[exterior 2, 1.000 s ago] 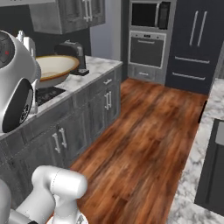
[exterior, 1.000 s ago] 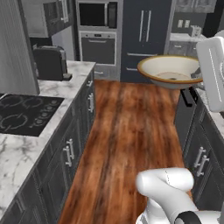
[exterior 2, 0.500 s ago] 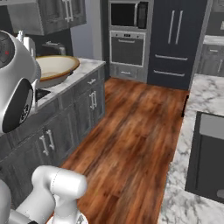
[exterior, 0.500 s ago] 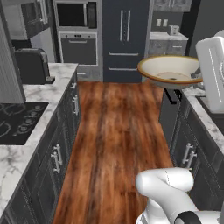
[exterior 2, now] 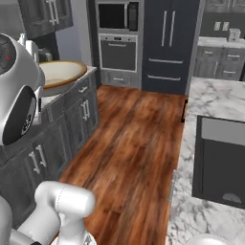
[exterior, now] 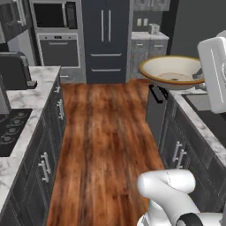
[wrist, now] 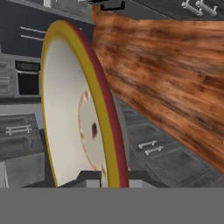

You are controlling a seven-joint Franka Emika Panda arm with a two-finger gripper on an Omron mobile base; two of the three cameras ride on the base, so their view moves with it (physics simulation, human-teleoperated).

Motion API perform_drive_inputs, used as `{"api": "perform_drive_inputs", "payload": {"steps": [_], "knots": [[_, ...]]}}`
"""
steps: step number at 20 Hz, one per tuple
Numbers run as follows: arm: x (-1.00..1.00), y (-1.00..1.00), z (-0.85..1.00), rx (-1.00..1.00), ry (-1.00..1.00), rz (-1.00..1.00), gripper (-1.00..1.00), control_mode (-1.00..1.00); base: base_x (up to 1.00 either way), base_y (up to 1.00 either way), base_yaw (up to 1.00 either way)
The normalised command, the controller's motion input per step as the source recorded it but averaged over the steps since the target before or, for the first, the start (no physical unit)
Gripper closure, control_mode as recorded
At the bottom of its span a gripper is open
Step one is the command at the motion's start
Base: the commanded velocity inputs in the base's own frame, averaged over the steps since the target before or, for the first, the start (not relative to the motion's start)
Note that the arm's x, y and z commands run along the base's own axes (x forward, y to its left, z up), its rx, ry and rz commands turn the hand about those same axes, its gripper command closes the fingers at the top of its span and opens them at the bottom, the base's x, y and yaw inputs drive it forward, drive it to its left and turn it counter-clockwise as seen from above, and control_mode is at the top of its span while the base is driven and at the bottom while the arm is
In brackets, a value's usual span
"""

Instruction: Move the bowls from the cabinet to the plates on the dining table.

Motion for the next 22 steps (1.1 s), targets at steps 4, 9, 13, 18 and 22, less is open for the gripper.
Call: {"api": "perform_drive_inputs", "payload": {"steps": [4, 9, 13, 18, 22], "knots": [[0.0, 0.0, 0.0, 0.0, 0.0, 0.0, 1.0, 1.0, 0.0, 0.0, -0.25], [0.0, 0.0, 0.0, 0.0, 0.0, 0.0, 1.0, 1.0, 0.0, 0.0, -0.25], [0.0, 0.0, 0.0, 0.0, 0.0, 0.0, 1.0, 1.0, 0.0, 0.0, -0.25], [0.0, 0.0, 0.0, 0.0, 0.0, 0.0, 1.0, 1.0, 0.0, 0.0, -0.25], [0.0, 0.0, 0.0, 0.0, 0.0, 0.0, 1.0, 1.0, 0.0, 0.0, -0.25]]}}
